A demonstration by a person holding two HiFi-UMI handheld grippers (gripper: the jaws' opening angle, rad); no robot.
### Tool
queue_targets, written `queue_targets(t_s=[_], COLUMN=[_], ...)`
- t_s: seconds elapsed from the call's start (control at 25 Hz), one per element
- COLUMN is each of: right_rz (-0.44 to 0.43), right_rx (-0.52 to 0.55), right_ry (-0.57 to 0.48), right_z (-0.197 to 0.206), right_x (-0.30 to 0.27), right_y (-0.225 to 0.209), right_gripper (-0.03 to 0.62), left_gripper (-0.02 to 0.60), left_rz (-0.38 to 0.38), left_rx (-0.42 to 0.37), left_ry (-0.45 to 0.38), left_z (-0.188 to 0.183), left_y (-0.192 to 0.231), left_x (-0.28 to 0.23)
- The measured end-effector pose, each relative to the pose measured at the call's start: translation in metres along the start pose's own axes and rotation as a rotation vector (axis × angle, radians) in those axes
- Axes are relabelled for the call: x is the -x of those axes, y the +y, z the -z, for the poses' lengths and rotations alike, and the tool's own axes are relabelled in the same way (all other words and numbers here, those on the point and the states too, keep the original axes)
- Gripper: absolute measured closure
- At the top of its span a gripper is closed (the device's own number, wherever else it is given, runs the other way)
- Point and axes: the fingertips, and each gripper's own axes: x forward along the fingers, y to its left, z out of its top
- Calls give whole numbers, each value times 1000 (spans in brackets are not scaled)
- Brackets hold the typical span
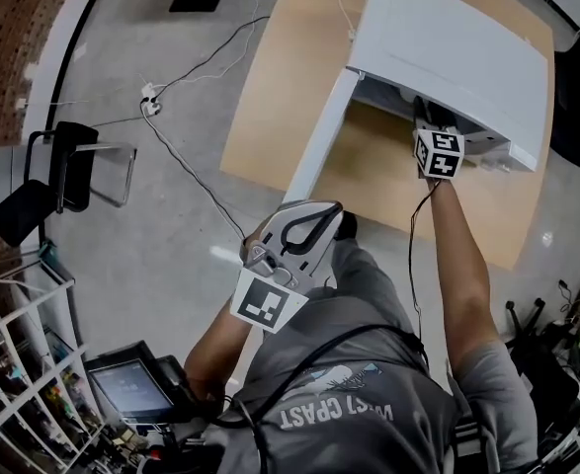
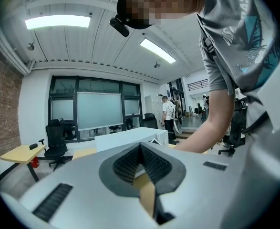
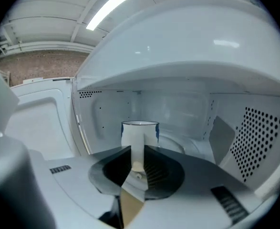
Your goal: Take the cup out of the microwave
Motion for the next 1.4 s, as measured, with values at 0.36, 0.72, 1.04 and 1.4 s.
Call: queue_targets(t_s=[0.36,0.72,1.04,1.4], right_rz=[-28,-36,-39,-23], right_rx=[-29,-24,-15,-14], right_ry=[-27,-36,-49,-89], right_z=[12,10,6,-3], right_x=[30,49,79,134], right_y=[17,29,41,59], right_gripper=[523,523,523,523], left_gripper=[555,555,555,555], left_rz=[-5,-9,-3,-10], left_rx=[-22,-32,-51,-87], left_ry=[-1,-5,-24,-42], left_z=[-6,-8,-15,-23], left_y=[-13,-16,-27,-47], left_x=[18,30,45,83])
